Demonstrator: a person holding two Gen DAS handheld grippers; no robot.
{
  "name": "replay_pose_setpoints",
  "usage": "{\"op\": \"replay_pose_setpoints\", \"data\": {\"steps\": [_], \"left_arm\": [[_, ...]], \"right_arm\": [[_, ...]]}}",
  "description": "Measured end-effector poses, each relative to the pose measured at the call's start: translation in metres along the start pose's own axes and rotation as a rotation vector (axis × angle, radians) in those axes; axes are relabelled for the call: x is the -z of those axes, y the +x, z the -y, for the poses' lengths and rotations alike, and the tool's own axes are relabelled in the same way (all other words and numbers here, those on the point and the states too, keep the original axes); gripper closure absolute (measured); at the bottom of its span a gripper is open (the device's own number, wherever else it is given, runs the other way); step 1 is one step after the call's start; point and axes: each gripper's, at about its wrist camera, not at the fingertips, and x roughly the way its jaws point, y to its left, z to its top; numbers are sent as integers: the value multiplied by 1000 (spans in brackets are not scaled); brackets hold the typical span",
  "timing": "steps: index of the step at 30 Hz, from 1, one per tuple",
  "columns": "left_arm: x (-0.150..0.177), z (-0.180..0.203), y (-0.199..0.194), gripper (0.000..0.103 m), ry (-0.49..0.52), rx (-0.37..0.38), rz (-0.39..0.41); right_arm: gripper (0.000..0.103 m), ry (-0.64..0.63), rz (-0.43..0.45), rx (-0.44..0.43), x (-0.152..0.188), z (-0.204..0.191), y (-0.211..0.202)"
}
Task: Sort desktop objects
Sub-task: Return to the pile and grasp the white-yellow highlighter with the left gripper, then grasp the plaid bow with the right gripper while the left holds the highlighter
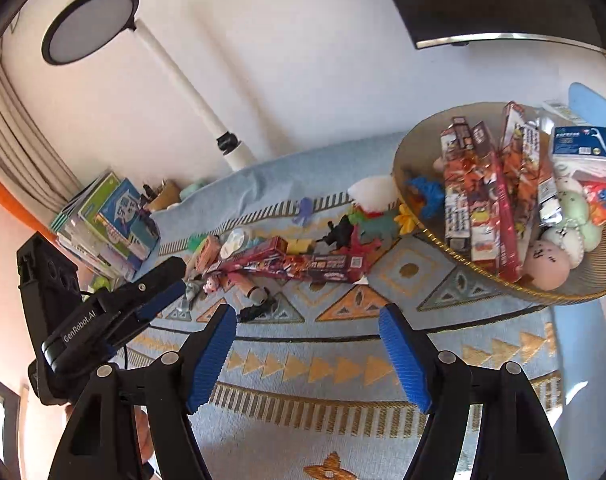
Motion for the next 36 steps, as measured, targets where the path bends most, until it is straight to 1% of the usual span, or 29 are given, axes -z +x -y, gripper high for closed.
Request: {"op": "replay_pose_setpoints", "data": {"steps": [4,6,7,8,10,12,15,17,18,19,20,21,26,29,30,31,33,36], "left_arm": [[-3,-63,-39,40,-60,-136,90],[-14,-95,-51,40,-72,-231,122],[-20,-109,-54,40,-68,-281,124],[-26,-122,-54,40,-60,-325,115],[-38,-145,-49,40,-24,-371,82],[-48,-159,-37,40,20,-406,42],[-59,-173,-17,40,87,-423,-13],[-64,-177,-3,48,134,-456,-53],[-66,-181,4,53,150,-472,-70],[-67,-184,11,56,158,-474,-88],[-67,-186,15,65,161,-465,-102],[-68,-189,20,70,162,-457,-117],[-72,-194,43,70,192,-448,-160],[-76,-194,51,70,208,-462,-147],[-77,-195,52,73,206,-460,-144],[-78,-194,54,81,212,-467,-139],[-76,-190,56,82,230,-478,-136],[-70,-186,48,82,207,-455,-118]], "right_arm": [[31,-2,-36,-6,26,0,44],[31,31,-61,0,35,6,58],[31,40,-56,2,37,7,59],[31,30,-32,3,35,5,56],[31,28,-1,0,33,6,52],[31,64,-23,10,33,12,55],[31,83,-22,-3,32,15,54],[31,87,-18,5,31,15,55],[31,87,-23,6,30,15,57],[31,85,-26,7,30,15,57],[31,82,-26,10,30,15,57],[31,79,-26,13,31,15,57],[30,78,-26,16,31,15,59],[30,77,-26,17,31,15,59],[30,76,-26,17,31,16,59],[30,76,-26,17,31,16,59],[30,77,-26,17,31,15,59],[30,78,-26,16,31,16,58]]}}
